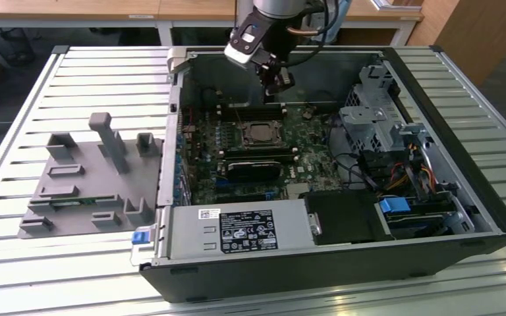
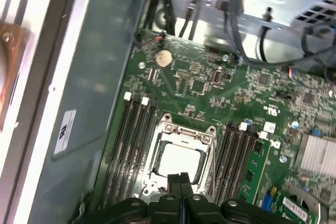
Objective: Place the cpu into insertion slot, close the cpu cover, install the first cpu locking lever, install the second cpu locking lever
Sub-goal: 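Install the first cpu locking lever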
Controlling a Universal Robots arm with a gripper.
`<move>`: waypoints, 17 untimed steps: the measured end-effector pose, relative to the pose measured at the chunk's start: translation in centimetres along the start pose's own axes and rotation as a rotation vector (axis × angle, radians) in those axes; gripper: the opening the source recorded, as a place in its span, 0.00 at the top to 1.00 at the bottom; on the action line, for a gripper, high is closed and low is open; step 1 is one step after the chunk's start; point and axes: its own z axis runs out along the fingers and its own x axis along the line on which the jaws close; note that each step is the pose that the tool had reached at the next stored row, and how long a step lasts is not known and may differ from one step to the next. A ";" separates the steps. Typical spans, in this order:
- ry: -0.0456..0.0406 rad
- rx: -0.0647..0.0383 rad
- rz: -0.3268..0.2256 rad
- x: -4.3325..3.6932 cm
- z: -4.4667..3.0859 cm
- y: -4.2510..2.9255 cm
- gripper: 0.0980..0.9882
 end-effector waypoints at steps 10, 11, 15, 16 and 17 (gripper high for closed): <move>0.0010 0.002 -0.129 0.00 0.12 0.00 0.99; 0.0012 0.003 -0.147 0.00 0.14 0.00 0.99; 0.0019 0.004 -0.221 0.00 0.23 0.00 0.99; 0.0021 0.005 -0.238 0.00 0.26 0.00 0.99; 0.0023 0.005 -0.257 0.00 0.27 0.00 0.99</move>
